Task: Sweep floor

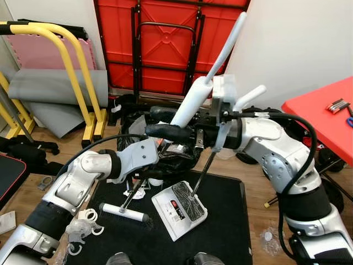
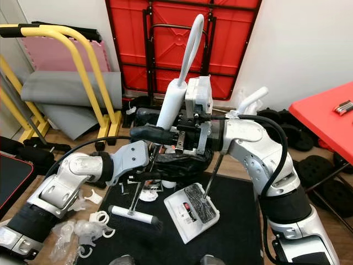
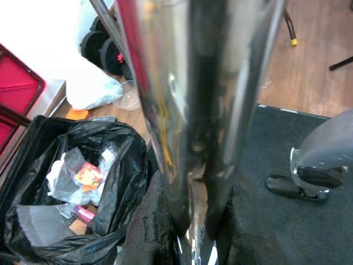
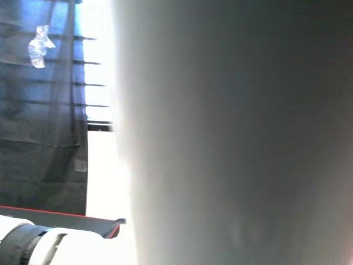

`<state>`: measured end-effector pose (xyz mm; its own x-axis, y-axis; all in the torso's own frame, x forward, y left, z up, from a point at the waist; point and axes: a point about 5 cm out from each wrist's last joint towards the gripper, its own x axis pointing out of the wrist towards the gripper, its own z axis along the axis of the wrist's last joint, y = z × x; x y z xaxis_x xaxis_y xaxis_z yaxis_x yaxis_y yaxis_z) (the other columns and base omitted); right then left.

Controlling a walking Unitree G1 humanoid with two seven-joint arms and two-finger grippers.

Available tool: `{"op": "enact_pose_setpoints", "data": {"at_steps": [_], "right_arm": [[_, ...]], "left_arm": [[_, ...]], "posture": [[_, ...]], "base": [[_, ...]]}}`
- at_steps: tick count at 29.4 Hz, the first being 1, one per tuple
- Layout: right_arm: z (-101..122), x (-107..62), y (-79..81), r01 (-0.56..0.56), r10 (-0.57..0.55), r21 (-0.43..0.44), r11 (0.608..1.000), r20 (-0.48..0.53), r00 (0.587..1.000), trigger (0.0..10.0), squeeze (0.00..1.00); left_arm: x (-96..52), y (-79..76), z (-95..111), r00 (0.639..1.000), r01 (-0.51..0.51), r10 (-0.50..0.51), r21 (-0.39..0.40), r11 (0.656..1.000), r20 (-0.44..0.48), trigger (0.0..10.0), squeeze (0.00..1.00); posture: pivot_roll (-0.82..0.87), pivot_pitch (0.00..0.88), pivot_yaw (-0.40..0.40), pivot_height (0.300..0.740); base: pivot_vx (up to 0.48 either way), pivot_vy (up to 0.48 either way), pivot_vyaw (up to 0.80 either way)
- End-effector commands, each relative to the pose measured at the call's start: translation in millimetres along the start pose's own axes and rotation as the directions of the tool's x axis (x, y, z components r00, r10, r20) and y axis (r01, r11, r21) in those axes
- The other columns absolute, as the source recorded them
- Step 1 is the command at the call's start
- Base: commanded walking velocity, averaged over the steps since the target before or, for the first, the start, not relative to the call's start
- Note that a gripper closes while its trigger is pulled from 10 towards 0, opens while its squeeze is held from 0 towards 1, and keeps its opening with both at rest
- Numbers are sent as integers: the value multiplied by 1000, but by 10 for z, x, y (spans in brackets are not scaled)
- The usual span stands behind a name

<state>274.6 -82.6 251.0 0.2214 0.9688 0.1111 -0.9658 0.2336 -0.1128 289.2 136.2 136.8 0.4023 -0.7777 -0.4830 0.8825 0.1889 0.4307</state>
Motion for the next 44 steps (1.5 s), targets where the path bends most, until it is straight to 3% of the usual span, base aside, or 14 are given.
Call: {"op": "enact_pose_setpoints", "data": {"at_steps": [1, 14, 15, 16, 17, 27, 30, 34, 39, 44], "right_arm": [[58, -76, -97, 79, -79, -15, 997, 22, 997, 10000, 976], [191, -120, -22, 20, -20, -50, 999, -2, 1000, 10000, 1000], [194, -115, -4, 11, -12, -54, 998, -15, 1000, 10000, 824], [194, -115, -4, 11, -12, -54, 998, -15, 1000, 10000, 824], [196, -102, 15, 3, -5, -60, 998, -32, 999, 10000, 0], [285, -20, 145, -40, 37, -79, 996, -49, 998, 10000, 0], [263, -69, 85, 7, -11, -75, 997, -52, 999, 10000, 0], [126, -276, -242, 274, -278, -56, 960, -99, 955, 10000, 0], [46, -377, -313, 339, -341, -36, 940, -127, 932, 10000, 0], [31, -382, -254, 307, -306, -12, 952, -112, 945, 10000, 0]], "left_arm": [[74, -32, 118, 999, 33, -36, 99, 995, 22, 10000, 0], [82, -32, 117, 999, 38, -40, 103, 994, 19, 10000, 0], [84, -33, 117, 999, 38, -40, 104, 994, 19, 10000, 0], [84, -33, 117, 999, 38, -40, 104, 994, 19, 10000, 0], [87, -33, 116, 999, 38, -40, 104, 994, 19, 10000, 0], [100, -34, 110, 999, 31, -33, 103, 994, 21, 10000, 0], [100, -32, 111, 999, 28, -30, 104, 994, 22, 10000, 0], [81, -10, 107, 1000, 14, -16, 104, 994, 22, 10000, 0], [58, 17, 95, 1000, 3, -5, 102, 995, 18, 10000, 0], [45, 38, 91, 1000, -4, 2, 104, 995, 16, 10000, 0]], "posture": [[-132, 43, -99, 740], [-135, 43, -98, 740], [-135, 43, -97, 740], [-135, 43, -97, 740], [-137, 43, -97, 740], [-137, 43, -99, 740], [-137, 43, -100, 740], [-134, 45, -101, 740], [-134, 47, -100, 740], [-135, 50, -96, 740]], "base": [[0, 0, 0], [0, 0, 0], [0, 0, 0], [0, 0, 0], [0, 0, 0], [0, 0, 0], [0, 0, 0], [0, 0, 0], [0, 0, 0], [0, 0, 0]]}}
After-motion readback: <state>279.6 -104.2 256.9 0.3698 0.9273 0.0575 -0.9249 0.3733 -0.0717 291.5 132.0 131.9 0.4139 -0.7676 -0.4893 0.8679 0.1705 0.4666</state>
